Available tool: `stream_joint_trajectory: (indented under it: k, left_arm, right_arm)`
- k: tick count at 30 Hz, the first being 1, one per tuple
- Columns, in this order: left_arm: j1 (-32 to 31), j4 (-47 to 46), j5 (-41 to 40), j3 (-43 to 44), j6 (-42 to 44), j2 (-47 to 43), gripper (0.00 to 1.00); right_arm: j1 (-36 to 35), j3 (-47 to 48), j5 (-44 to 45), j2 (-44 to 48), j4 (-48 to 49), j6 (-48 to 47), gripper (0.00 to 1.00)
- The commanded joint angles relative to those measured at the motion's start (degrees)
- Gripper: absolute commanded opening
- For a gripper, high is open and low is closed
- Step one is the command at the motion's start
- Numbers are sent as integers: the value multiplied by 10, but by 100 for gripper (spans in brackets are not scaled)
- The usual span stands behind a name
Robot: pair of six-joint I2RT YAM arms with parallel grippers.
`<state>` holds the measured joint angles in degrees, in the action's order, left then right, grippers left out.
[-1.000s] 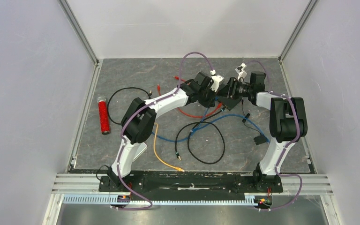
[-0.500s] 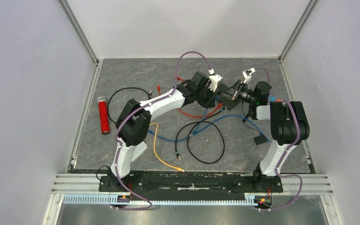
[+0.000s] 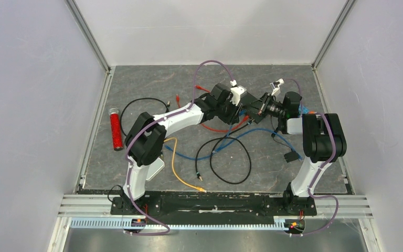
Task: Insert the plug into the switch port
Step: Insert the connector into the switch port.
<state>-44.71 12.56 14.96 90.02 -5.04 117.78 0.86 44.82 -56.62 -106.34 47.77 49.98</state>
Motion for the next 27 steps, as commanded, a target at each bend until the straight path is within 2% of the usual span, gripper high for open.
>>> stream_joint_trajectory:
  k: [1,9,27]
  left_arm:
    - [1,-45,-13,-6,28,-43,39]
    - [1,-52,-13,1,31,-32,35]
    - [1,-50,2,0,21,-6,32]
  right_arm:
    - [-2,19,7,13,-16,-20,0]
    - [-2,19,9,14,-16,-17,0]
    - [3,12,14,15,-13,-13,0]
